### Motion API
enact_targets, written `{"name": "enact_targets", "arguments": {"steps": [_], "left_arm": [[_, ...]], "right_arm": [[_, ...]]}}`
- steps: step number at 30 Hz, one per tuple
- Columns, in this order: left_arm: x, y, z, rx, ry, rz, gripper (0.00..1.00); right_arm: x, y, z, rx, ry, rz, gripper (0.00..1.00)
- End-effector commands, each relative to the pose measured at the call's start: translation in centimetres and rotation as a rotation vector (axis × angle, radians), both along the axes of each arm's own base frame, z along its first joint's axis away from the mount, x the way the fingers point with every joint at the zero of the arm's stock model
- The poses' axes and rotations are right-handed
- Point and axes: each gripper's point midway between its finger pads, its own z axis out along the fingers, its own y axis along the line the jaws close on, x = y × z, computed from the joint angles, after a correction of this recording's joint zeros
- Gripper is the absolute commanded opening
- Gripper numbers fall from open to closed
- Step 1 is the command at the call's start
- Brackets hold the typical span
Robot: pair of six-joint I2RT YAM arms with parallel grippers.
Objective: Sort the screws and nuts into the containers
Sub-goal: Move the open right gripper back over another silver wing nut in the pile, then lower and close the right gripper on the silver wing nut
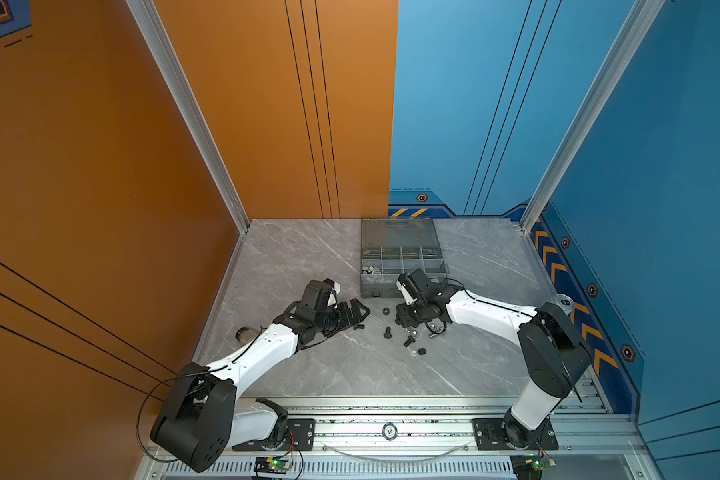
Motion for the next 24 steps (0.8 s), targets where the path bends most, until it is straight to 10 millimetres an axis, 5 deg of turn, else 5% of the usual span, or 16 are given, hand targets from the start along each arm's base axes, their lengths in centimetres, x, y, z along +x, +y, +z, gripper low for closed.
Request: {"name": "enact_targets", "arguments": {"steps": [1, 24], "left_arm": [[-0.5, 0.0, 0.3, 0.0, 0.008, -0.008, 0.98], [-0.8, 0.0, 0.1, 0.0, 0.014, -0.004, 0.98]], "right_arm": [[0.3, -0.6, -0.6, -0.019, -0.011, -0.045, 0.48], [-0.1, -1.5, -2.8, -0.027, 0.017, -0.054, 0.38]]}}
